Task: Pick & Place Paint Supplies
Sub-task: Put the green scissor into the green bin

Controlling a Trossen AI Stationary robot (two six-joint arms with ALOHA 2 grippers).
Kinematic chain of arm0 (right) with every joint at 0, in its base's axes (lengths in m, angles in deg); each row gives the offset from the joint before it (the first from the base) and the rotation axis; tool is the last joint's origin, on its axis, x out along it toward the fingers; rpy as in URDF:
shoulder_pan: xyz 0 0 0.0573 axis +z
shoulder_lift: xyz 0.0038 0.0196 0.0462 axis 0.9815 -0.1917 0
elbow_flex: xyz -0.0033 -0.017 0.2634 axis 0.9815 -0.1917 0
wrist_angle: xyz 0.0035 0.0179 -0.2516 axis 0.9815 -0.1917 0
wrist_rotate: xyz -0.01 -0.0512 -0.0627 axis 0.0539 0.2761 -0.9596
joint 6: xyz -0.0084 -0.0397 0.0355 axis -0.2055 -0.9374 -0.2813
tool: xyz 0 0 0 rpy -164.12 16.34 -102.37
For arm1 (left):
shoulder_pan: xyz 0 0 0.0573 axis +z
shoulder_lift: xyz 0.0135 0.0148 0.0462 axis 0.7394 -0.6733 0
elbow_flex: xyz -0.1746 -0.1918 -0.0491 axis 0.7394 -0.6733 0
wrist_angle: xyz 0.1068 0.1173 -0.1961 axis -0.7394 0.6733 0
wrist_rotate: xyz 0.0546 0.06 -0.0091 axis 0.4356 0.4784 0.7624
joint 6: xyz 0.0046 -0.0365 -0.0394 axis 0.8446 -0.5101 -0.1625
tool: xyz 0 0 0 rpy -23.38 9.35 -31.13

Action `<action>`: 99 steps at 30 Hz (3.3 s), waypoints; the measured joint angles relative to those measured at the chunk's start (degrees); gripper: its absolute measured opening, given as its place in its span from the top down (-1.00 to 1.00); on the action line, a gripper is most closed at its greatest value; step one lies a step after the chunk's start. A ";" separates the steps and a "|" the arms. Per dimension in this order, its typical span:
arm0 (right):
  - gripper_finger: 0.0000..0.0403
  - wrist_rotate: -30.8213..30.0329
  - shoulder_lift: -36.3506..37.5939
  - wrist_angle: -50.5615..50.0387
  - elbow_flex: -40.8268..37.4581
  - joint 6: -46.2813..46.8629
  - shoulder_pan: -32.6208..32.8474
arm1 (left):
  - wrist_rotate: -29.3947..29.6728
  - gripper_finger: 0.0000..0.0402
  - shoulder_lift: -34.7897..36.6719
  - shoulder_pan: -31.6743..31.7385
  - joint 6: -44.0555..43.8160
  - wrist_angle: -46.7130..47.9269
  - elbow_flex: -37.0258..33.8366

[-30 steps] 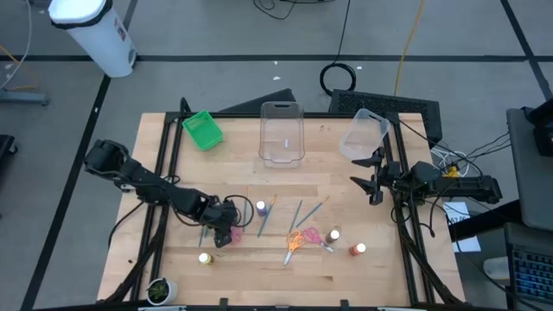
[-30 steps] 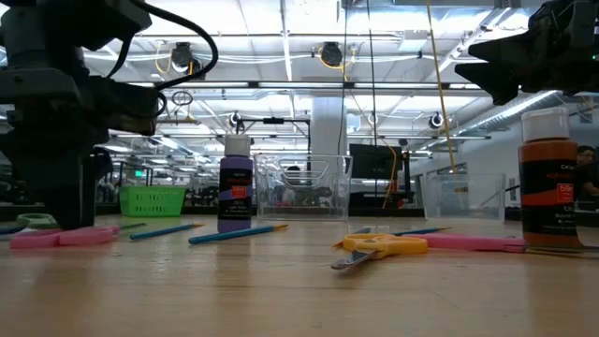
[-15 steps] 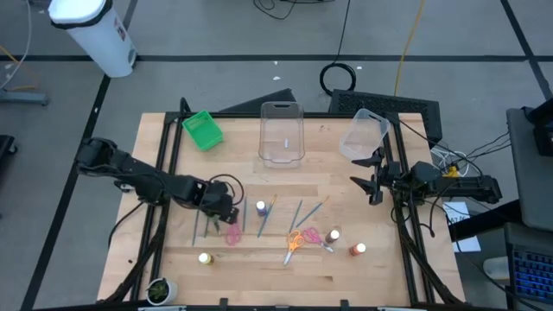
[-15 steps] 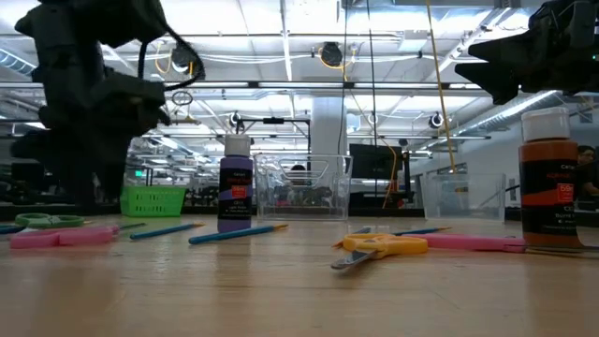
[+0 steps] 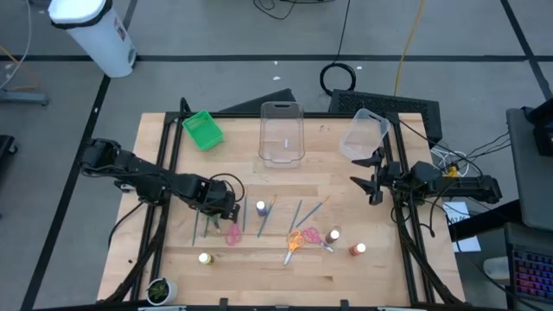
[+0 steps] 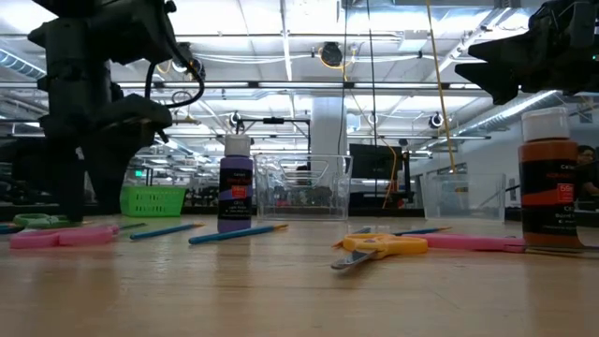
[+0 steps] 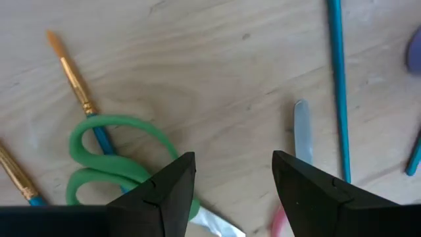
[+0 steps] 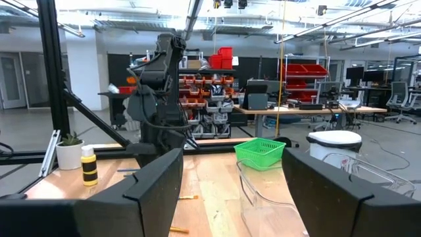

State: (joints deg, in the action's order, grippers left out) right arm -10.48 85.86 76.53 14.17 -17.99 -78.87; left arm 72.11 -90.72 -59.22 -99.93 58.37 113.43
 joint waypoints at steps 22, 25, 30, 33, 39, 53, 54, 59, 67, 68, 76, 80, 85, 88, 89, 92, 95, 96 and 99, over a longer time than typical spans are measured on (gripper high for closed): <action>-0.25 0.00 0.00 -0.29 0.00 -0.50 0.02 | -1.27 -0.05 0.33 3.86 2.64 10.42 5.04; -0.25 0.00 0.00 -0.58 0.02 -0.50 0.01 | -0.94 -0.05 0.33 3.22 0.38 12.93 5.38; -0.25 0.00 0.00 -0.79 0.02 -0.50 0.00 | 2.17 -0.05 0.31 1.47 -5.85 12.60 3.54; -0.25 0.00 0.00 -0.79 0.00 -0.50 0.00 | 2.39 -0.05 0.31 0.83 -8.42 12.49 3.29; -0.25 0.00 0.00 -0.79 0.02 -0.66 0.00 | 4.71 -0.05 -0.03 0.10 -9.36 10.07 3.29; -0.25 0.00 -0.01 -0.76 0.02 -0.67 0.01 | 3.56 -0.05 -6.13 0.32 -8.69 7.33 3.29; -0.25 0.00 0.00 -0.76 0.02 -0.67 0.02 | 4.07 -0.05 -6.17 0.31 -7.83 6.23 3.28; -0.25 0.00 0.00 -0.76 0.02 -0.68 0.00 | 6.43 -0.05 -6.18 0.28 0.34 -1.44 3.16; -0.25 0.00 0.00 -0.76 0.01 -0.68 0.01 | 10.77 -0.05 -6.71 0.32 5.94 -2.02 3.22; -0.25 0.00 -0.01 -0.76 0.01 -0.67 0.01 | 10.95 -0.05 -7.11 0.32 6.69 -1.90 3.27; -0.25 0.00 -0.03 -1.08 0.01 -0.67 0.01 | 10.80 -0.05 -12.27 0.25 9.66 -1.49 3.92; -0.25 0.00 -0.20 -1.16 0.00 -0.68 0.02 | 10.74 -0.03 -12.74 0.23 8.64 -1.51 3.97; -0.25 0.00 -0.26 -1.04 0.01 -0.67 0.02 | 10.61 0.28 -12.43 0.31 7.23 -0.83 3.90; -0.25 0.00 -0.26 -0.71 0.02 -0.54 0.02 | 11.25 0.60 -12.43 0.32 6.23 -0.30 3.83; -0.25 0.00 -0.26 -0.72 0.00 -0.52 0.02 | 11.69 0.71 -12.43 0.31 5.84 -0.20 3.81; -0.25 0.00 -0.26 -0.74 0.02 -0.50 0.00 | 12.42 0.94 -12.43 0.45 5.52 -0.38 3.79; -0.25 0.00 -0.26 -0.74 0.02 -0.50 0.00 | 12.38 0.93 -12.43 0.67 7.24 -0.38 3.82; -0.25 0.00 -0.26 -0.74 0.02 -0.50 0.02 | 12.37 0.94 -12.43 0.78 7.78 0.12 4.17; -0.25 0.00 -0.26 -0.74 0.00 -0.52 0.00 | 13.00 0.97 -11.40 1.01 9.08 4.24 6.64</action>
State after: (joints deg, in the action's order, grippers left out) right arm -10.48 85.60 75.79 14.18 -18.51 -78.87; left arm 85.11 -102.12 -58.21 -90.85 62.61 120.08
